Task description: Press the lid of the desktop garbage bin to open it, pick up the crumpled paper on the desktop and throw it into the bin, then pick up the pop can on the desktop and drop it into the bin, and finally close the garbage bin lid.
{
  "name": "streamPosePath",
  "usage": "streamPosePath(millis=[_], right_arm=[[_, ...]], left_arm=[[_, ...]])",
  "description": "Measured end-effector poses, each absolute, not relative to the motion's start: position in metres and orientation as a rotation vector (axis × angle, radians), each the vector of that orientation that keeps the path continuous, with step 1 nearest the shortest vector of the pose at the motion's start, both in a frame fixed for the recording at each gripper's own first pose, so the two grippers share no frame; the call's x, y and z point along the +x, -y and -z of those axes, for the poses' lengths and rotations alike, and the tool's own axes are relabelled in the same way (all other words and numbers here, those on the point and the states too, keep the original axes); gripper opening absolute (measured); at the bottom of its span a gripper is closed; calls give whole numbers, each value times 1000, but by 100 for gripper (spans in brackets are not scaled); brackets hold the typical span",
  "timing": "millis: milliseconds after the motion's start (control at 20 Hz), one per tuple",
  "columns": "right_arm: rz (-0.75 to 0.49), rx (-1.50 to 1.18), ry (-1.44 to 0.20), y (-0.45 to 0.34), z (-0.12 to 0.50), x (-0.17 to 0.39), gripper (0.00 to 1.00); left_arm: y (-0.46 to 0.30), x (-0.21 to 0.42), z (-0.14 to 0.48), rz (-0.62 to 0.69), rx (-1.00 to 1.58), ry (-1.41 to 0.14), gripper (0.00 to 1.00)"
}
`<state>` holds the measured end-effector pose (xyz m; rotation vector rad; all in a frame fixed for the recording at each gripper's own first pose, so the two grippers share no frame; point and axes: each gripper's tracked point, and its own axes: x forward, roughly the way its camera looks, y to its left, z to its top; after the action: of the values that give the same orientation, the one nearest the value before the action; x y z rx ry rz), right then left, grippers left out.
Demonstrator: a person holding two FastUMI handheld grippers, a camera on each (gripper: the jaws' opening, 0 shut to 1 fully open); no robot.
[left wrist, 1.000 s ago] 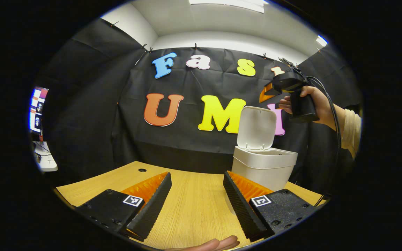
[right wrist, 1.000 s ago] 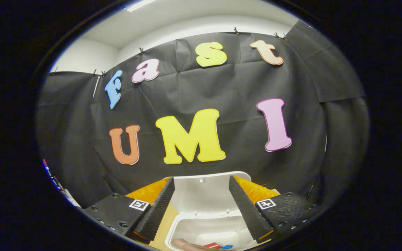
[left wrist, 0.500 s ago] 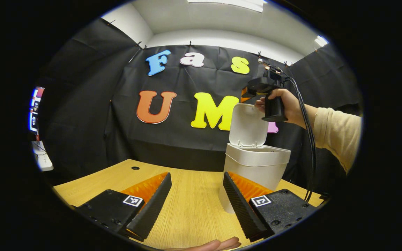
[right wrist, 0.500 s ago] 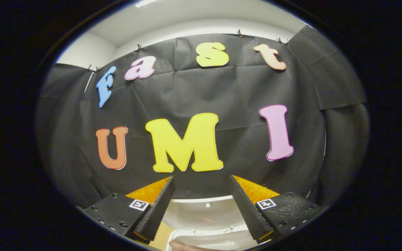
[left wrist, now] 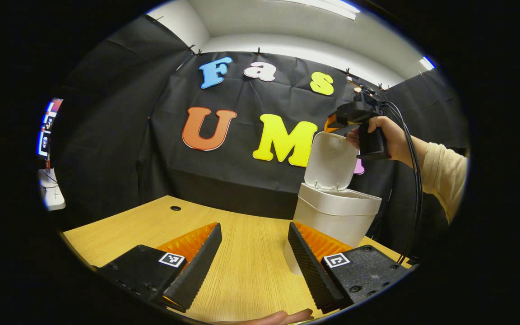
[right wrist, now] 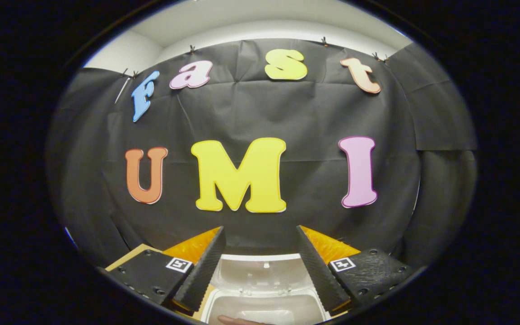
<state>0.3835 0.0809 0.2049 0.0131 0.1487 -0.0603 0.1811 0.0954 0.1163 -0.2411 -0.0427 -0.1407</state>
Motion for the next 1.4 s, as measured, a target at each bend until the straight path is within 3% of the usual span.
streamPosePath(millis=[250, 400, 450, 1150, 1400], right_arm=[[41, 16, -204, -81, -197, 370, 95], [67, -13, -363, -73, -156, 361, 94], [29, -5, -402, -80, -146, 358, 95], [60, 15, -748, -80, -45, 299, 98], [41, -2, -760, -76, -40, 278, 99]], left_arm=[[-95, 176, -123, 166, -241, 79, 95], [-96, 179, -118, 159, -220, 66, 100], [-98, 180, -119, 152, -218, 67, 96], [-92, 184, -113, 156, -170, 58, 95], [-88, 189, -107, 144, -153, 42, 95]])
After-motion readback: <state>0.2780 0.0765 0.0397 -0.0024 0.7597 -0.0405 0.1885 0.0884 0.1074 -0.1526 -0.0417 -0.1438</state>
